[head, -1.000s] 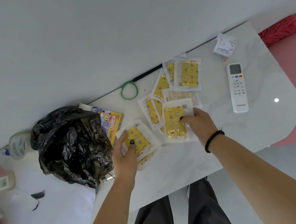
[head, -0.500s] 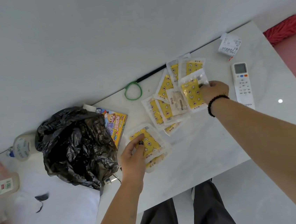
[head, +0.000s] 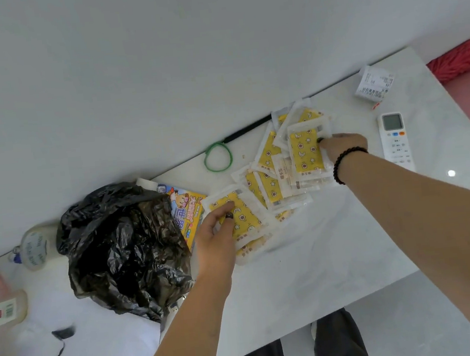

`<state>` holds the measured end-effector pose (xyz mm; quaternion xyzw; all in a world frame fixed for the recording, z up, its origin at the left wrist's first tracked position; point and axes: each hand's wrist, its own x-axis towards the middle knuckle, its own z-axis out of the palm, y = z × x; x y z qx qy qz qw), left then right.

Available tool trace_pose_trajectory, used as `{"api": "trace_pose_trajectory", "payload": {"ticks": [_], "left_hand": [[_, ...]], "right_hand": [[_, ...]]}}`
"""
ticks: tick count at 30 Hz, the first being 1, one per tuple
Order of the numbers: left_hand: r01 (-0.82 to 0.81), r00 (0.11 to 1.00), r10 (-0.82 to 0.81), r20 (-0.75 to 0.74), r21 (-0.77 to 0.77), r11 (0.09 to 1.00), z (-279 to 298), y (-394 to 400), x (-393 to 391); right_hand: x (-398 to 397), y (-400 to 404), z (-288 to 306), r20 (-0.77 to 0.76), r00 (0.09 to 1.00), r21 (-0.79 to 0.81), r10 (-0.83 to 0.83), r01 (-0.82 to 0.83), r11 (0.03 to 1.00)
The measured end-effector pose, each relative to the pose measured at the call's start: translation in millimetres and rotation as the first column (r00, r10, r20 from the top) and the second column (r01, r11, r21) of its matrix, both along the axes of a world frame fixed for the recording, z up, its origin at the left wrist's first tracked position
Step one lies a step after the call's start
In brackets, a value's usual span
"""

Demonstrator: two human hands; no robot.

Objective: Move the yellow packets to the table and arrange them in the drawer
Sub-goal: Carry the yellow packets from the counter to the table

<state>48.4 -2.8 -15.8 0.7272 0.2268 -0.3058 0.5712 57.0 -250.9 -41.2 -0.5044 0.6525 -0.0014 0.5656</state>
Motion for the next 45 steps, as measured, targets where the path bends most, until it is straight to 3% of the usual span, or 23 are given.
{"api": "trace_pose_trajectory", "payload": {"ticks": [3, 11, 15, 20, 28, 39, 45], "left_hand": [[-0.025, 1.0, 0.025, -0.003, -0.002, 1.0, 0, -3, 10], [-0.13, 0.991, 0.129, -0.017, -0.025, 0.991, -2, -15, 26], [-0.145, 0.989, 0.145, -0.02, -0.017, 0.989, -1, -17, 30], [-0.143, 0.988, 0.144, -0.054, 0.02, 0.989, -6, -10, 33], [-0.184, 0.979, 0.185, -0.087, 0.019, 0.983, -11, -4, 40], [-0.219, 0.972, 0.22, -0.085, 0.023, 0.975, -12, -7, 57], [-0.191, 0.979, 0.191, -0.067, 0.008, 0.982, -7, -10, 71]], "right_hand": [[-6, -2, -5, -0.046, 0.993, -0.076, 0.109, -0.112, 0.991], [1, 7, -6, 0.041, 0.99, -0.126, 0.134, -0.128, 0.984], [8, 10, -8, -0.041, 0.996, -0.134, 0.082, -0.087, 0.987], [19, 5, -6, 0.035, 0.998, 0.018, -0.044, 0.044, 0.999], [29, -3, -15, 0.02, 0.995, -0.125, 0.094, -0.09, 0.988], [57, 3, -33, -0.06, 0.995, -0.296, 0.082, -0.096, 0.95], [58, 0, -32, -0.018, 0.998, -0.222, 0.058, -0.061, 0.973]]}}
